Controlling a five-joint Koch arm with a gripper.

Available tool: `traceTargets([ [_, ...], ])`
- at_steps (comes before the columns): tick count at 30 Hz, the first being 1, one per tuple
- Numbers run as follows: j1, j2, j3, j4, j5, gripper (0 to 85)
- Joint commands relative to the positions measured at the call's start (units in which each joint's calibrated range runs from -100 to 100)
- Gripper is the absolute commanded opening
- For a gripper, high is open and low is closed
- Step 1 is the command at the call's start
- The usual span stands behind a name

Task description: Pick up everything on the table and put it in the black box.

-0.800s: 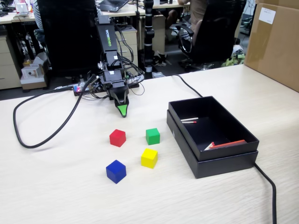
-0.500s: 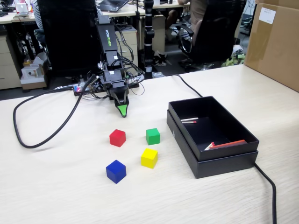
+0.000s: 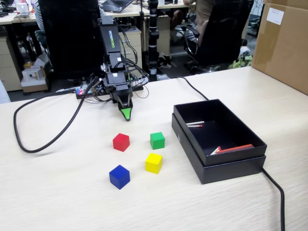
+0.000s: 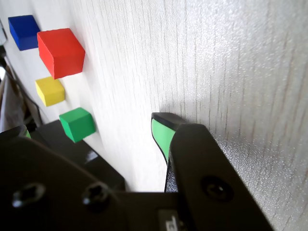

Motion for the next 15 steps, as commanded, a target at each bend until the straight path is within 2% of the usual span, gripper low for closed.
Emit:
traceTargets([
  [1, 0.0, -0.1, -1.3, -2.7, -0.1, 49.2],
  [15, 0.3, -0.1, -1.2, -2.6, -0.1, 49.2],
])
